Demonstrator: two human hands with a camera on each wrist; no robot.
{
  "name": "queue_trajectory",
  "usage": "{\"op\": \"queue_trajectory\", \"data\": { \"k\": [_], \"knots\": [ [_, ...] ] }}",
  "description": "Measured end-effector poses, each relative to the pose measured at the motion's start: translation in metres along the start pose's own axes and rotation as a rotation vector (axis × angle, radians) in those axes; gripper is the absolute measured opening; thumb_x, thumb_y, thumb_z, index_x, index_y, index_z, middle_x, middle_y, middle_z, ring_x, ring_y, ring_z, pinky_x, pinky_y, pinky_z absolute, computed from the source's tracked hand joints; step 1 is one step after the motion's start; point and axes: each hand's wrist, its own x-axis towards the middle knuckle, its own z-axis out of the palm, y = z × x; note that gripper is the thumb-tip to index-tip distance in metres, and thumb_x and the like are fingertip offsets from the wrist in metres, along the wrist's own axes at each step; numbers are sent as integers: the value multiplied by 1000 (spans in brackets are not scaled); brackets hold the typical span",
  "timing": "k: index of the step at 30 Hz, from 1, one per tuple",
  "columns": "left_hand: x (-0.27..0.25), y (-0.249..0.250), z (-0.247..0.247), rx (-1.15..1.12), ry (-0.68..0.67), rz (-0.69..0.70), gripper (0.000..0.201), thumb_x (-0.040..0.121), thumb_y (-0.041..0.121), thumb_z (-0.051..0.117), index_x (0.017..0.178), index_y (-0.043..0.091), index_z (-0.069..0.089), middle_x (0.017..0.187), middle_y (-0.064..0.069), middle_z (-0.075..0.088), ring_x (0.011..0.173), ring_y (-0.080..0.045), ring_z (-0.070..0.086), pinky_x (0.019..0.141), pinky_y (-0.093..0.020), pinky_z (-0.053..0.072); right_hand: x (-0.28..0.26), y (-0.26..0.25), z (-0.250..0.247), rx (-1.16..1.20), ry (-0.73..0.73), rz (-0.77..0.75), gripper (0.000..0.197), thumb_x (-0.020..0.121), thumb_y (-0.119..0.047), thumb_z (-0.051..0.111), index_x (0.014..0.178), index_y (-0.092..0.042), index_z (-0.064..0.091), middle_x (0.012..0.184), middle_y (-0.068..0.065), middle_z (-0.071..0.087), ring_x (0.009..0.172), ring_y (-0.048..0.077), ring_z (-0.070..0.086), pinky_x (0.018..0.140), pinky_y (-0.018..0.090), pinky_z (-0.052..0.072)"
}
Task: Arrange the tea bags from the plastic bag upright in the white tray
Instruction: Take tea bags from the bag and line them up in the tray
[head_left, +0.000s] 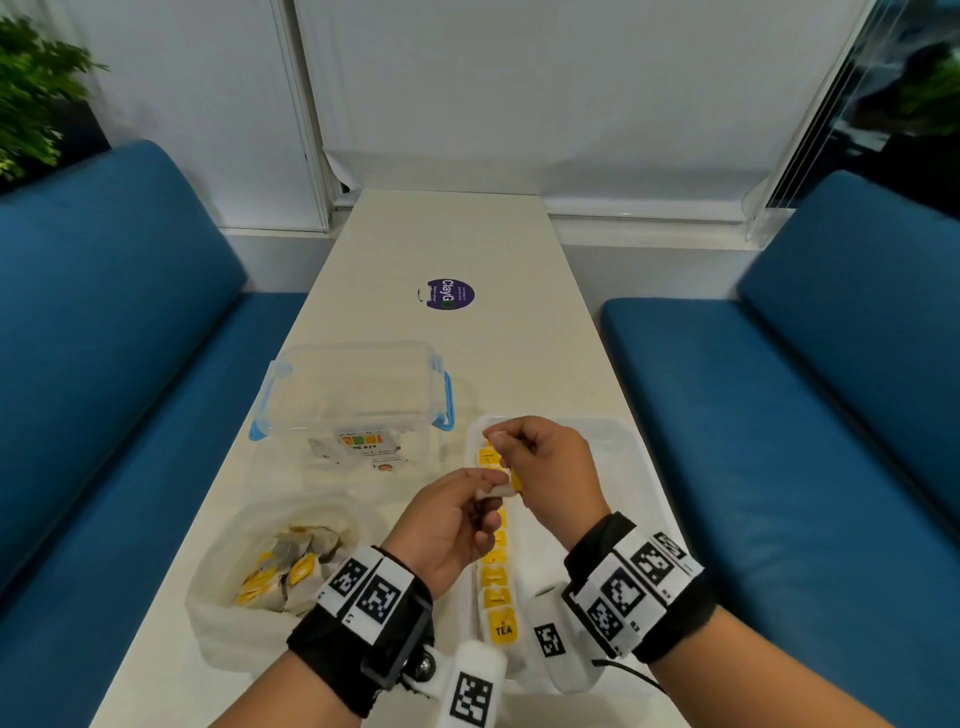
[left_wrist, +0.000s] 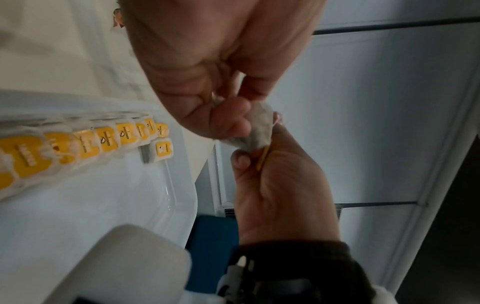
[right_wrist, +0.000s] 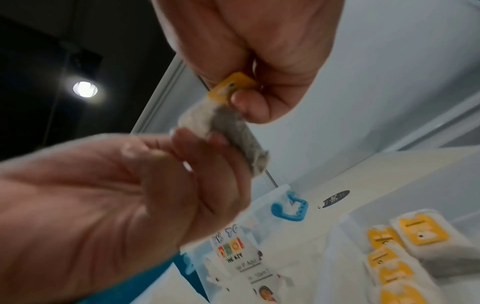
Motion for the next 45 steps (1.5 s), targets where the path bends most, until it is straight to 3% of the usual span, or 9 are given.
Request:
{"op": "queue_trajectory", "data": {
  "k": [5,7,13,19,23,28,33,39,45],
  "knots": [
    [-5,1,-2,88,-194,10,29,70,-8,50,90,7,65,69,0,60,52,-9,49,43,-16,36,4,9,0,-64,91,-6,15,91,-9,55,91,-10,70,79,-9,63,68,-2,55,56,2,41],
    [-4,-1,-2,176,-131,58,27,81,-13,52,92,7,66,67,0,61,52,-7,50,44,-14,37,5,10,-1,-115,102,-38,14,92,-11,54,90,-11,68,80,-8,63,69,-3,54,58,1,40],
    [-6,-2,-2,389,64,250,25,92,21,55,71,21,68,67,20,68,58,6,53,59,-20,33,4,8,-4,-232,5,-70,11,98,-15,40,92,-15,49,75,-10,51,65,3,46,60,15,38],
    [2,-6,-2,407,224,382,23,89,13,58,67,13,54,64,-2,53,59,-11,47,55,-14,41,3,4,-5,-228,-91,-37,11,100,-11,32,96,-14,43,80,-1,49,64,8,43,63,27,37],
    [3,-11,3,321,96,308,3,89,5,57,87,7,58,81,-14,58,61,-14,57,57,-21,51,1,4,2,-251,-72,-38,9,99,-12,33,95,-14,41,67,-2,46,57,12,41,58,30,36],
    [-2,-14,6,304,31,287,18,94,13,51,81,7,62,74,-10,65,58,-12,64,53,-21,53,-1,9,2,-306,-9,8,5,98,-20,39,96,-16,42,71,-6,49,69,18,51,70,39,46],
    [-2,-14,5,339,24,295,14,91,8,55,79,6,62,74,-11,65,61,-15,64,56,-23,54,-4,8,0,-237,-55,55,11,99,-23,39,96,-13,43,78,-4,49,75,16,49,70,31,43],
    [1,-8,-1,319,95,312,15,90,9,57,77,9,64,73,-10,66,56,-12,64,47,-18,49,-8,0,-26,94,-196,223,10,88,-9,62,83,-11,54,63,3,52,44,5,47,38,18,30],
    [2,-8,0,334,57,294,18,92,12,54,82,5,66,78,-13,66,63,-17,65,48,-19,51,-10,3,-36,11,-196,142,16,78,1,71,67,-8,63,58,3,57,41,-1,48,40,11,36]
  ]
}}
